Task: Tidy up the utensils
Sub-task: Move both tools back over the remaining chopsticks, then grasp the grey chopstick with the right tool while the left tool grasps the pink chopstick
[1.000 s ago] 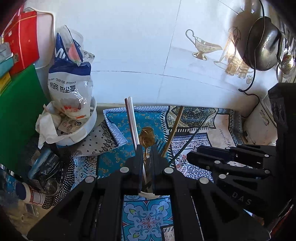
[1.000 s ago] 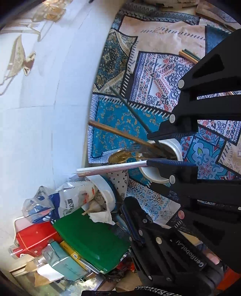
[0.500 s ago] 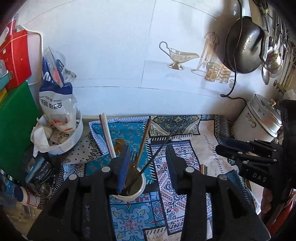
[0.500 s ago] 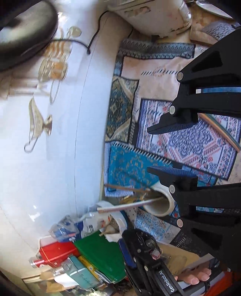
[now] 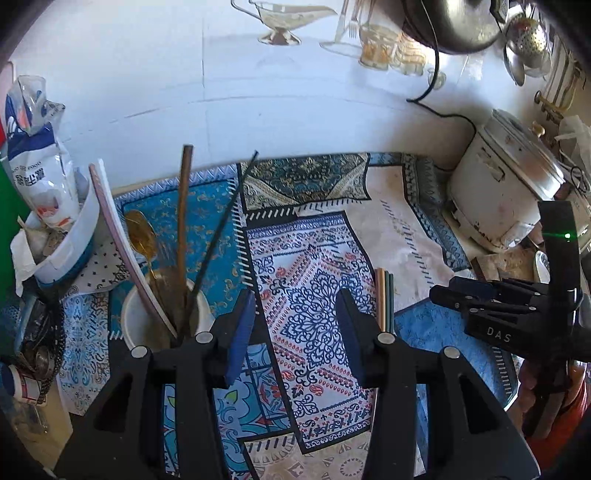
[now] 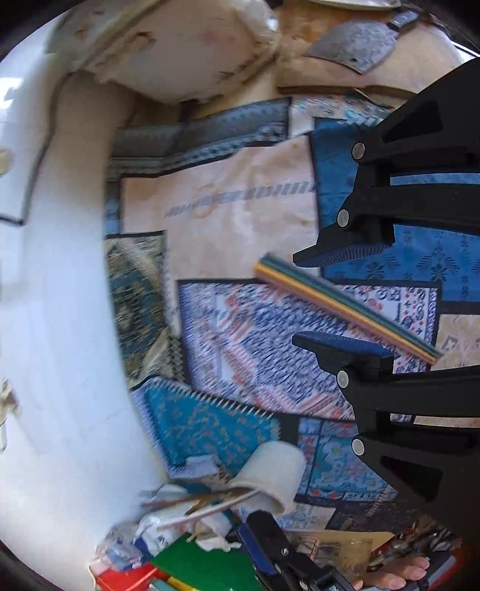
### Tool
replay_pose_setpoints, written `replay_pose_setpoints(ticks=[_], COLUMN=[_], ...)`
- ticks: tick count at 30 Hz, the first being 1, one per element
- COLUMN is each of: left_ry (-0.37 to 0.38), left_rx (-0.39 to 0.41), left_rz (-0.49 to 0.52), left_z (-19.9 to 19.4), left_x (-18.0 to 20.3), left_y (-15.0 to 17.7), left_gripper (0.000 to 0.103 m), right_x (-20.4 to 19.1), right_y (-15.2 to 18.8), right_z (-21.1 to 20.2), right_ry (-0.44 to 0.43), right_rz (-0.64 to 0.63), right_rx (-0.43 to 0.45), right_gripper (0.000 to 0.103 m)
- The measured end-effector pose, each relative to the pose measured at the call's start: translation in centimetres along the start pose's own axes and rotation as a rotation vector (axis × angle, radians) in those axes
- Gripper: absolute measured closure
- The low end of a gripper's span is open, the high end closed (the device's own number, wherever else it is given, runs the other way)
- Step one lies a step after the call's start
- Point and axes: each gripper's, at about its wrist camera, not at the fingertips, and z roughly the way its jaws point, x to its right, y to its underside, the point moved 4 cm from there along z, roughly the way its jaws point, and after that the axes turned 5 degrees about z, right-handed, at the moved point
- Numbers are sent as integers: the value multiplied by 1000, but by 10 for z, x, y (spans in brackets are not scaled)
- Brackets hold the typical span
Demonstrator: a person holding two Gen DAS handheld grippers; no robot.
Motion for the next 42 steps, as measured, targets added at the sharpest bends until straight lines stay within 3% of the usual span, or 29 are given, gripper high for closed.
replay_pose_setpoints(ticks=[7,13,20,24,26,27,31,42], left_ry=[-17,-30,-24,-22,-24,-23,-16,103], left_rx=[-114,-186,-229,-239,-241,-242,-242,-298], left_rz=[38,55,30,37,43,44,46,13], left_z=[36,55,71,76,79,80,84,117], left_x=[14,15,18,25,29,31,38,66], left_y=[27,46,56,59,58,57,54,50], left_gripper=[59,59,59,59,59,59,59,60], right_x=[30,33,23,20,19,14,9,50], right_y=[31,39,38,40,41,40,37,18], right_z=[55,80,80,80,79,79,82,83], right_ry=[0,-9,49,28,18,11,38,81], right_rz=[95,131,38,11,-8,-17,-58,-103], right_rx=[-151,-193,-140,-127,-127,-131,-135,-118], right_gripper=[70,70,71,78,85,94,95,102])
